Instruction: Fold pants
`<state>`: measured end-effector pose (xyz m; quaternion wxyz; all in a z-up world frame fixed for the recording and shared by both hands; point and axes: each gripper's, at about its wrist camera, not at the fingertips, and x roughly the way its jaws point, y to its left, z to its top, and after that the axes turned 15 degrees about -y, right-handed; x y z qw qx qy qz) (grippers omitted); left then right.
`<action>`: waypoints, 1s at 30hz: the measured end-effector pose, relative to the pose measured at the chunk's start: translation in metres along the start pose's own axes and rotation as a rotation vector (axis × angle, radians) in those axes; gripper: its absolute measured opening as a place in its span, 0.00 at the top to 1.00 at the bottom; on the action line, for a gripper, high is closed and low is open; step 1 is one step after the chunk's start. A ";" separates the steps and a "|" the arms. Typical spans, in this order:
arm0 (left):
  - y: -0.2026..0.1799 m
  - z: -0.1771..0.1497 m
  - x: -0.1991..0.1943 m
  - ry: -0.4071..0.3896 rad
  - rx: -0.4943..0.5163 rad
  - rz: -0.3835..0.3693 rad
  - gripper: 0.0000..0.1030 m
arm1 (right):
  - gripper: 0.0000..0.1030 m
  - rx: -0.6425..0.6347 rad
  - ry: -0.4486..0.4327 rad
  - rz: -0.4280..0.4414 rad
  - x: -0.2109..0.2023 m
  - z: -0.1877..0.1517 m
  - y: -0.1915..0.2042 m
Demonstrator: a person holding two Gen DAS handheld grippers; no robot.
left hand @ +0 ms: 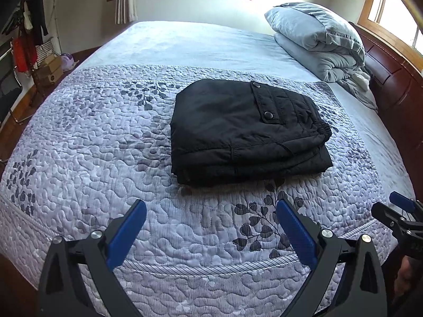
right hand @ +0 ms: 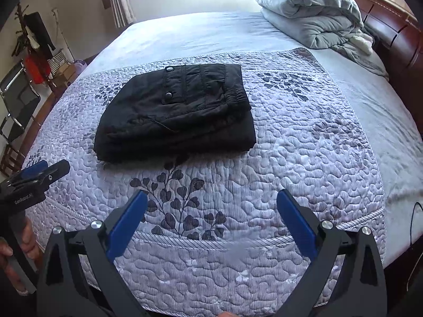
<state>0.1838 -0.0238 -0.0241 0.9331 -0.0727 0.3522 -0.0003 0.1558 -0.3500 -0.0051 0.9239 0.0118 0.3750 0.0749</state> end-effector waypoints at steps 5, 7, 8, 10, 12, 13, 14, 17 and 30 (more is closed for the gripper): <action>0.000 -0.001 0.002 0.002 -0.002 -0.007 0.04 | 0.05 -0.009 -0.001 -0.004 0.002 0.000 0.001; 0.000 -0.001 0.003 0.001 0.000 -0.009 0.04 | 0.05 -0.009 -0.001 -0.004 0.002 0.000 0.002; 0.000 -0.001 0.003 0.000 0.001 -0.008 0.04 | 0.05 -0.009 -0.001 -0.004 0.002 0.000 0.002; 0.000 -0.002 0.003 -0.003 0.004 -0.004 0.04 | 0.05 -0.011 -0.005 -0.002 0.001 0.000 0.002; 0.000 -0.002 0.004 -0.005 0.007 -0.003 0.04 | 0.05 -0.012 -0.006 -0.003 0.001 0.001 0.002; 0.000 -0.001 0.004 -0.006 0.005 -0.002 0.04 | 0.05 -0.012 -0.007 -0.005 0.001 0.001 0.002; -0.001 -0.001 0.004 -0.007 0.005 -0.003 0.04 | 0.05 -0.012 -0.007 -0.006 0.001 0.001 0.002; -0.001 -0.001 0.003 -0.009 0.007 -0.003 0.04 | 0.05 -0.010 -0.008 -0.006 0.001 0.001 0.001; -0.005 0.001 -0.002 -0.013 0.011 -0.006 0.04 | 0.04 0.003 -0.005 -0.005 0.002 -0.002 0.000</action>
